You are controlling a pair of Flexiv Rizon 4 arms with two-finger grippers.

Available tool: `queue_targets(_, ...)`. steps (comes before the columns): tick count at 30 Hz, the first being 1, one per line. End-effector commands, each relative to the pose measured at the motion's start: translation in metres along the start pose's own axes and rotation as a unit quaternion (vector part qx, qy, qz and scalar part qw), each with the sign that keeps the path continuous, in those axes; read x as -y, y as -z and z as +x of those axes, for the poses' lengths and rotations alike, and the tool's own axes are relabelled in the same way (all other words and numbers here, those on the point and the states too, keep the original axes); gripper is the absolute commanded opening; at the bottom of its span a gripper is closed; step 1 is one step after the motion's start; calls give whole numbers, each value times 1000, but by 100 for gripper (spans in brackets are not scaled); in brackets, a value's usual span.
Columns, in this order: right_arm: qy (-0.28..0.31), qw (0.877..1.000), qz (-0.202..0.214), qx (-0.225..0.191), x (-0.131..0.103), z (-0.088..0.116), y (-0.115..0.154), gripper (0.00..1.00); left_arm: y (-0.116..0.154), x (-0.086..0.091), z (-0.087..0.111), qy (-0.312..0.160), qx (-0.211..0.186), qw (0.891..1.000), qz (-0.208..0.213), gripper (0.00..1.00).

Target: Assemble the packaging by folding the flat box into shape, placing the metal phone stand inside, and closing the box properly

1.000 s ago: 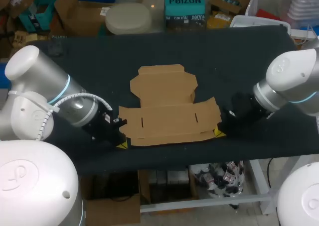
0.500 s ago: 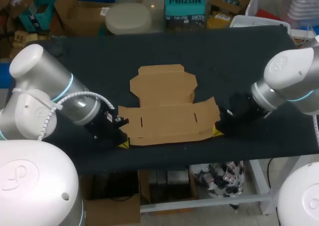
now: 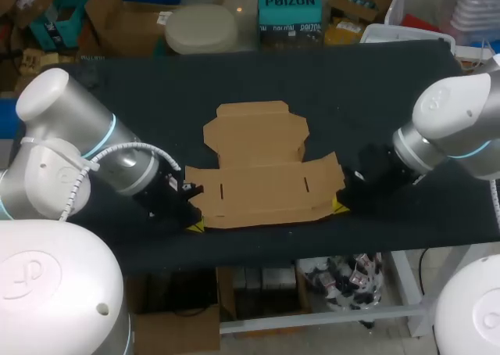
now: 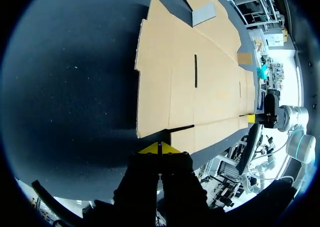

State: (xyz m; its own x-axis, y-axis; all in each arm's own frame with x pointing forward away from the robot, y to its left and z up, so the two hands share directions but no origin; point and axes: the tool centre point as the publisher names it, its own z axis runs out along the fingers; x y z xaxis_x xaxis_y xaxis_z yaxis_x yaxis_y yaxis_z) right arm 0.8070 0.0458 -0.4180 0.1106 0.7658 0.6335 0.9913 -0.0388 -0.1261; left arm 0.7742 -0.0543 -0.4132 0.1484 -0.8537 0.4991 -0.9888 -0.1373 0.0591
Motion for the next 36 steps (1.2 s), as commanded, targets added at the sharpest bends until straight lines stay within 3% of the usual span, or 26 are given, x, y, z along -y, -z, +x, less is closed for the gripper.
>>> queue_targets(1,-3,1000,2,6,-2,2,-2,0,0,0,4,-2,4,1000,0,0)
queue_targets(21,-1,1000,-1,17,-1,8,-1,0,1,3,16,-7,20,1000,4,0)
queue_targets(36,-19,999,-30,36,6,13,1,0,0,1,23,-7,27,1000,3,0)
